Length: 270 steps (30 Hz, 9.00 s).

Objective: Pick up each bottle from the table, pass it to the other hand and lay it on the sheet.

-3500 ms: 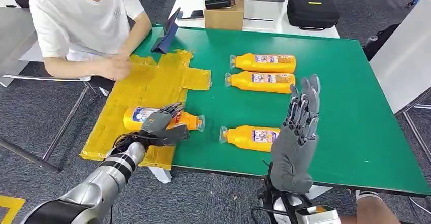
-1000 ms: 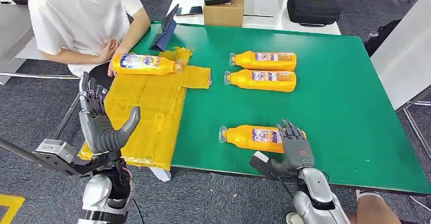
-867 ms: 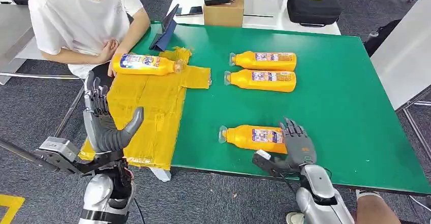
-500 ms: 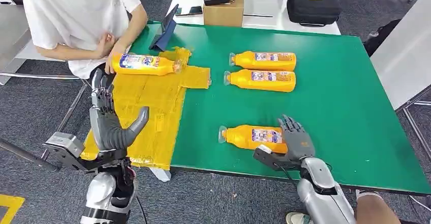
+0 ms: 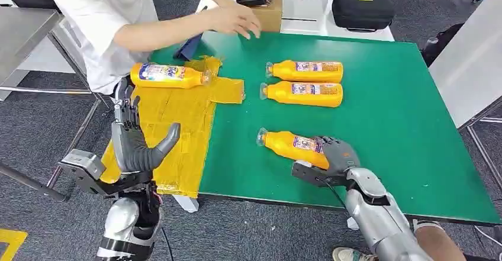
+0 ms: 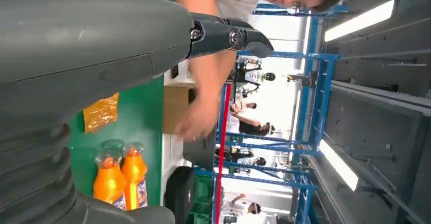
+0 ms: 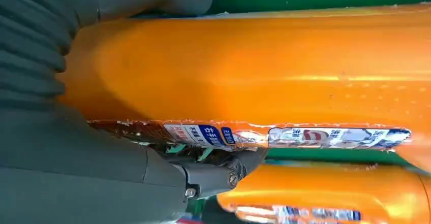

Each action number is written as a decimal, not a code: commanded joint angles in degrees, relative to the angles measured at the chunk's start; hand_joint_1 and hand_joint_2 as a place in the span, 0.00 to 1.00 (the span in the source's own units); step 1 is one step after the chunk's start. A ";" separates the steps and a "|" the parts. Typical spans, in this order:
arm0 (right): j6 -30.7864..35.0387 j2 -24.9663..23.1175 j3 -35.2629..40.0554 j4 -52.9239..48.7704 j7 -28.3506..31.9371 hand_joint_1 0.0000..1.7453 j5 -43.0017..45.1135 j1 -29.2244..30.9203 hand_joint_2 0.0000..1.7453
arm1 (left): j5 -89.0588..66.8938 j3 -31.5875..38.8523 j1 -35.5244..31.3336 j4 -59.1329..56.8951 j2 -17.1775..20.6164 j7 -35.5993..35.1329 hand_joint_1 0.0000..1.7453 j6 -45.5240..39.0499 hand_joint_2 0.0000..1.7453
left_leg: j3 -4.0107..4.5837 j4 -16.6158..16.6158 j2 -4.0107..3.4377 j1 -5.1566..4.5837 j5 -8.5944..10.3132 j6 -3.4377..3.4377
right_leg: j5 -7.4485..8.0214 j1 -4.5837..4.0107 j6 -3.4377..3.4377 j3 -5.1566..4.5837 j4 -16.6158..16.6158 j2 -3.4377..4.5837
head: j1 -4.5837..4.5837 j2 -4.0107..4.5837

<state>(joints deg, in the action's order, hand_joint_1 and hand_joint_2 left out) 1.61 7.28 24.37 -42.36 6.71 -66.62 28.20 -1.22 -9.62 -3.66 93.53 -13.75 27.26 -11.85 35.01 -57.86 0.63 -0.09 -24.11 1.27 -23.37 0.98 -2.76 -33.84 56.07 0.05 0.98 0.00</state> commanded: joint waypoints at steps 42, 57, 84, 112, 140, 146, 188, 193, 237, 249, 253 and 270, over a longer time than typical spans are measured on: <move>18.94 -12.18 -3.61 -45.59 23.96 0.97 32.20 -21.94 1.00 | -0.22 -17.07 6.01 -7.36 2.77 0.61 0.00 10.05 1.00 | 0.40 0.06 0.03 -0.01 -0.10 -0.08 | -0.02 0.00 0.00 -0.34 -0.01 0.10 | 0.00 0.00; 21.46 -13.76 13.79 -30.24 26.33 1.00 20.93 -18.39 1.00 | 11.43 -19.81 3.22 -7.56 2.47 -1.20 0.00 23.80 1.00 | 0.15 0.10 -0.02 0.08 -0.16 -0.14 | -0.07 -0.08 0.09 -0.08 -0.07 0.13 | 0.00 0.00; 23.95 -12.55 19.58 -30.30 26.48 0.00 22.21 -17.21 1.00 | 17.79 -18.87 0.85 -11.41 1.74 -3.41 1.00 26.46 1.00 | 0.38 0.07 0.12 0.04 -0.09 -0.09 | -0.03 -0.04 0.01 -0.28 -0.03 0.06 | 0.00 0.00; 31.22 -8.37 9.88 -60.85 31.88 0.00 27.03 -27.34 0.00 | 2.48 -5.60 -3.82 -17.78 -0.40 0.71 1.00 3.25 1.00 | 0.38 0.05 0.05 0.04 -0.12 -0.09 | -0.06 -0.03 0.02 -0.32 0.01 0.08 | 0.02 0.00; 28.53 -9.75 5.84 -55.16 33.29 0.00 41.59 -24.24 0.00 | -57.67 4.62 -27.52 -67.25 11.41 -9.19 1.00 -10.83 1.00 | 0.25 0.05 -0.04 0.11 -0.11 -0.15 | -0.07 -0.10 0.07 -0.16 0.00 0.09 | 0.00 0.00; 26.79 -10.60 4.56 -52.86 33.29 0.00 44.44 -23.39 0.00 | -58.21 4.53 -29.15 -70.38 11.10 -10.77 0.85 -7.52 1.00 | 0.25 0.09 0.07 0.06 -0.04 -0.14 | 0.01 -0.04 0.04 -0.14 -0.01 0.13 | 0.00 0.00; 18.56 -7.37 -6.98 -13.06 17.62 0.00 22.31 -17.48 1.00 | 24.80 16.87 -8.03 -7.51 -0.67 -1.04 0.00 16.85 1.00 | 0.22 0.02 0.23 0.14 -0.04 -0.13 | -0.04 -0.12 0.03 -0.05 -0.05 -0.01 | 0.00 0.00; 19.94 -5.96 -8.46 -12.69 14.72 0.00 18.00 -17.37 1.00 | 20.58 13.73 -6.01 -3.24 -1.04 2.34 0.00 12.96 1.00 | 0.42 0.03 0.38 0.07 0.03 -0.13 | -0.04 -0.05 0.03 -0.23 0.02 -0.11 | -0.02 0.00; 13.46 -4.54 -3.28 7.64 1.26 0.00 -2.25 -1.29 1.00 | 15.86 0.88 -0.78 3.06 2.30 1.81 0.00 12.66 1.00 | 0.17 0.08 0.26 0.07 0.05 -0.15 | -0.01 -0.06 0.06 -0.03 -0.02 -0.12 | 0.00 0.00; -0.45 -3.08 2.49 19.63 1.93 0.83 -0.84 5.59 1.00 | 16.02 -1.02 -2.45 0.65 2.57 1.31 0.00 12.70 1.00 | 0.16 0.05 0.24 0.06 0.06 -0.13 | 0.01 -0.06 0.04 -0.03 -0.01 -0.14 | 0.00 0.00; -5.35 -3.28 4.27 22.93 -0.05 0.83 0.05 7.93 1.00 | 15.08 -1.35 -3.33 -0.24 2.10 2.24 0.00 12.43 1.00 | -0.10 0.09 -0.05 0.06 0.07 -0.15 | 0.04 -0.06 0.08 0.10 -0.06 0.02 | 0.00 0.00; -3.46 -3.20 -1.15 18.53 12.16 1.00 13.72 3.92 1.00 | 17.08 -2.21 -2.78 0.70 3.08 3.46 0.00 14.26 1.00 | -0.87 0.18 0.07 0.14 -0.08 -0.16 | 0.00 -0.15 0.11 0.88 -0.23 0.03 | -0.02 0.00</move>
<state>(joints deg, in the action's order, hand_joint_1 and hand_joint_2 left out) -5.73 4.68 26.84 -24.26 11.35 -61.63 39.41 15.25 -10.67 -5.47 96.76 -12.85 30.34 1.97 34.26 -57.84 0.49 -0.06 -24.26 1.21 -23.37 0.96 -2.79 -33.19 56.04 0.37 0.96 0.00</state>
